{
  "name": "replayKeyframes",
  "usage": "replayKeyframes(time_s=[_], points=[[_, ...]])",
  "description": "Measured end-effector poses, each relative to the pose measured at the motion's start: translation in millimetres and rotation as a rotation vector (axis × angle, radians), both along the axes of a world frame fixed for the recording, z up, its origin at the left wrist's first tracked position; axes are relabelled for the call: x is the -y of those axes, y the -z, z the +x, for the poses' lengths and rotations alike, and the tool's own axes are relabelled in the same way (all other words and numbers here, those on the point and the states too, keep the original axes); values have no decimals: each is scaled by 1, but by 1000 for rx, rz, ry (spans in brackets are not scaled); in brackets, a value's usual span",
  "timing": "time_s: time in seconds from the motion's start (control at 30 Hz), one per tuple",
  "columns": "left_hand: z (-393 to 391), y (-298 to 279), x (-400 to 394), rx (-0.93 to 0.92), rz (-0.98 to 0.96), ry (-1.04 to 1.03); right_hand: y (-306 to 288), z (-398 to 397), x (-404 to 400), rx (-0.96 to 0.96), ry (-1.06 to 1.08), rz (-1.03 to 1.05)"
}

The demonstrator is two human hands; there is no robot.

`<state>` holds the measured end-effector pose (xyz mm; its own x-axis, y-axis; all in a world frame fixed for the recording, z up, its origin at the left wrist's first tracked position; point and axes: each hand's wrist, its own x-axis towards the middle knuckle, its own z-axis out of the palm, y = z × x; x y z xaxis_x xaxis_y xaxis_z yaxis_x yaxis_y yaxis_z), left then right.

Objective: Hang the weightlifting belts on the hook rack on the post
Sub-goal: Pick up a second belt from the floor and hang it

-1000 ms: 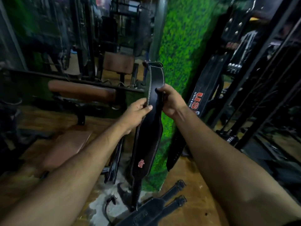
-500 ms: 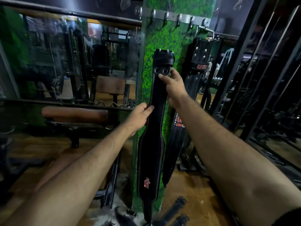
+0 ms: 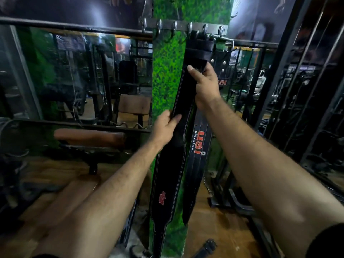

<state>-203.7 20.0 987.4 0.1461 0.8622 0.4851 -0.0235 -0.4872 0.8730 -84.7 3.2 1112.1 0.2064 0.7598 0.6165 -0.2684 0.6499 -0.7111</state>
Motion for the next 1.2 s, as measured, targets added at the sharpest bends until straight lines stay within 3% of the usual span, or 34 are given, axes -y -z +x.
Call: replayKeyframes(time_s=[0.3, 0.5, 0.6, 0.67, 0.8, 0.87, 0.97, 1.2], points=[[-5, 99, -25, -256, -179, -104, -9, 19, -20, -36, -9, 44], [-19, 99, -9, -438, -311, -70, -7, 41, -26, -110, -40, 33], [-29, 111, -28, -612, -321, -62, -11, 49, -27, -131, -72, 37], [-25, 74, -21, -616, -304, -40, -15, 54, -27, -86, -106, 24], [17, -51, -6, -299, -154, -14, -20, 52, -28, -6, -135, -4], [39, -80, -9, -163, -63, -48, -24, 48, -31, -31, -128, 10], [54, -40, -10, -44, -67, -103, -27, 48, -35, -106, -128, 54], [31, 103, -27, -375, -262, -156, 8, 64, -43, -160, -105, -64]])
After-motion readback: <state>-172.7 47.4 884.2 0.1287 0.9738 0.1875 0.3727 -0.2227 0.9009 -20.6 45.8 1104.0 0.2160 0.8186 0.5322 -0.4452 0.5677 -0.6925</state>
